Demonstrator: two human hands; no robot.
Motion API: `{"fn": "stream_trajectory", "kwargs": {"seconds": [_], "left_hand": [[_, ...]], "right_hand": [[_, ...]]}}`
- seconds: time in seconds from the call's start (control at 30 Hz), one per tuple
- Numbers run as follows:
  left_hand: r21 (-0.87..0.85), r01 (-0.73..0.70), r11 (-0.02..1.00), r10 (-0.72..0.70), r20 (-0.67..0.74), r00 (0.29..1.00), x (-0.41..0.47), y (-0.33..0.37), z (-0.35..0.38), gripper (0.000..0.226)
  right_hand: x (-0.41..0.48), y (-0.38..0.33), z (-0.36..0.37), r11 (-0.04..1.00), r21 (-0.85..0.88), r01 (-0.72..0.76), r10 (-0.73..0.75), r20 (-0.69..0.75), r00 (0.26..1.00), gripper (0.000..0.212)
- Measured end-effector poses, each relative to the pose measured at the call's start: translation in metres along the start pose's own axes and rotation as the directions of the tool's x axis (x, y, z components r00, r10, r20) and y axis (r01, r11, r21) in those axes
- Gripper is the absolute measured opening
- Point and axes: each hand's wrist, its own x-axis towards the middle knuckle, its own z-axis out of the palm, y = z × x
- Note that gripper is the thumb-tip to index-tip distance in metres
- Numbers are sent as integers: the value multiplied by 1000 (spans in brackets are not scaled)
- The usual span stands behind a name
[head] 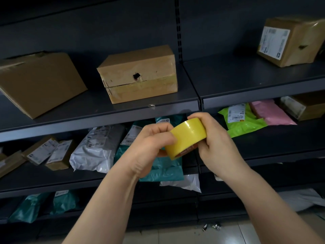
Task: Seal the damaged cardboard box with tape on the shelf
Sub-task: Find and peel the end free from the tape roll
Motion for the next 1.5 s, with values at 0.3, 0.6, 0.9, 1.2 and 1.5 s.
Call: {"fn": "stream_trajectory", "kwargs": {"seconds": [0.3, 0.6, 0.9, 1.2, 1.5], "left_hand": [[124, -21, 992, 44, -187, 981, -4, 6, 10, 15], [458, -154, 876, 304, -275, 912, -6, 9, 5, 54], [-326, 151, 933, -232, -223, 947, -6, 4, -5, 27], [280, 27, 960, 69, -326, 943, -7, 4, 16, 62], [-286, 315, 905, -361, -127, 924, 1, 1, 8, 78]], "right_hand": [[-13, -15, 1, 987, -157, 24, 9, 204, 979, 52], [-10, -25, 0, 760, 571, -312, 92, 382, 920, 20], [-15, -21, -8, 557, 737, -384, -20, 474, 880, 48], [-12, -18, -2, 633, 725, -271, 135, 242, 961, 43], [-12, -12, -8, 554, 802, -225, 32, 250, 968, 51]]}}
